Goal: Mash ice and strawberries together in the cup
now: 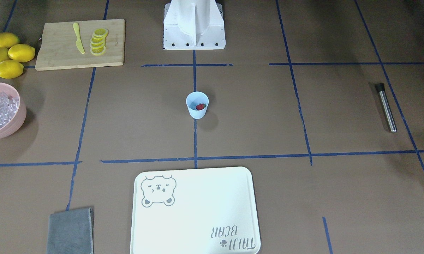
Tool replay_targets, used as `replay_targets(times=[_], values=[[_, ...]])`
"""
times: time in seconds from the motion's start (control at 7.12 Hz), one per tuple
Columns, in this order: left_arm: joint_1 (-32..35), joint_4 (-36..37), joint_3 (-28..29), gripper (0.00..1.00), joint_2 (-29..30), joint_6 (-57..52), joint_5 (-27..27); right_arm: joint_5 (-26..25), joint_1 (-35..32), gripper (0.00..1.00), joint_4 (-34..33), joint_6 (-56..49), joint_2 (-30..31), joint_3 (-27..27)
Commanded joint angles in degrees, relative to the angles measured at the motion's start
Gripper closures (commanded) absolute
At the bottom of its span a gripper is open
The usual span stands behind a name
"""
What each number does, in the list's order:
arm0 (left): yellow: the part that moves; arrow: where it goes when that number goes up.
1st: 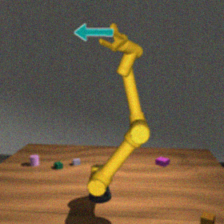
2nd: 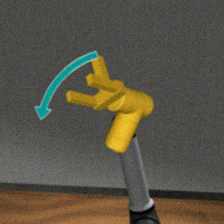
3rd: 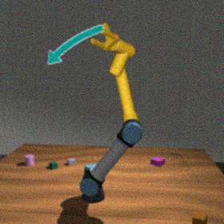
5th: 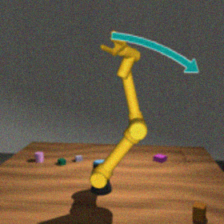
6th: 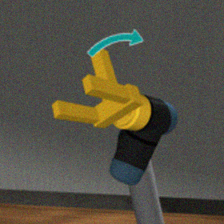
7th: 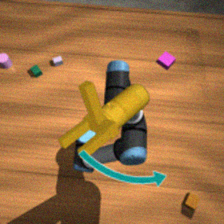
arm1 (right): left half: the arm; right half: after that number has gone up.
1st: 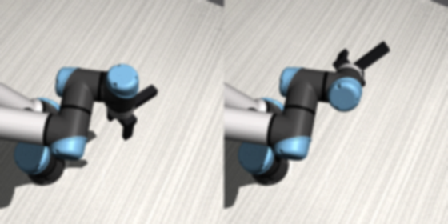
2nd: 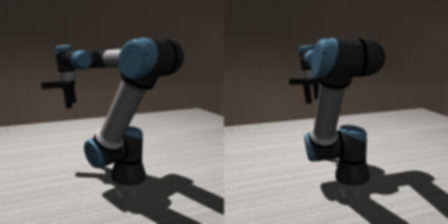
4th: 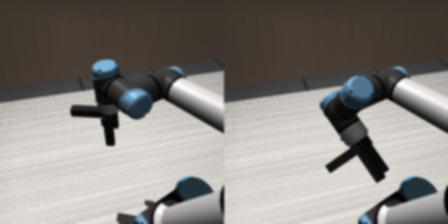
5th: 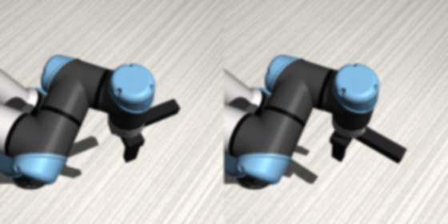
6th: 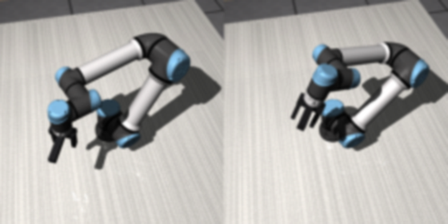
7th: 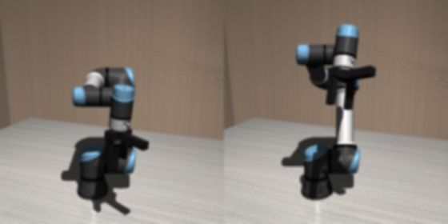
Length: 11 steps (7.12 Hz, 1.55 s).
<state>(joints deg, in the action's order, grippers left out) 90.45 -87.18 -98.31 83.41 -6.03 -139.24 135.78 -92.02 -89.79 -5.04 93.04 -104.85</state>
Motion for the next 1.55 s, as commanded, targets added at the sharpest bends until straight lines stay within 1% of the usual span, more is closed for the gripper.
replay_targets(times=[0.0, 0.28, 0.7, 0.84, 1.4], values=[[1.9, 0.7, 1.6, 0.00, 0.0, 0.5, -0.1, -0.2, 0.0, 0.01, -0.1, 0.0, 0.4, 0.2], [1.9, 0.5, 1.7, 0.00, 0.0, 0.5, -0.1, 0.5, 0.0, 0.01, -0.1, 0.0, 0.7, 2.8], [2.0, 0.4, 1.7, 0.00, 0.2, 0.6, -0.1, 2.0, -0.5, 0.01, 0.1, -0.9, 0.3, 9.9], [2.0, 0.4, 1.7, 0.00, 0.3, 0.8, -0.1, 3.1, -1.0, 0.01, 0.1, -1.2, 0.3, 11.2], [2.0, 0.4, 2.2, 0.00, 0.3, 1.3, -0.1, 3.2, -1.5, 0.01, 0.1, -0.8, 0.3, 11.1]])
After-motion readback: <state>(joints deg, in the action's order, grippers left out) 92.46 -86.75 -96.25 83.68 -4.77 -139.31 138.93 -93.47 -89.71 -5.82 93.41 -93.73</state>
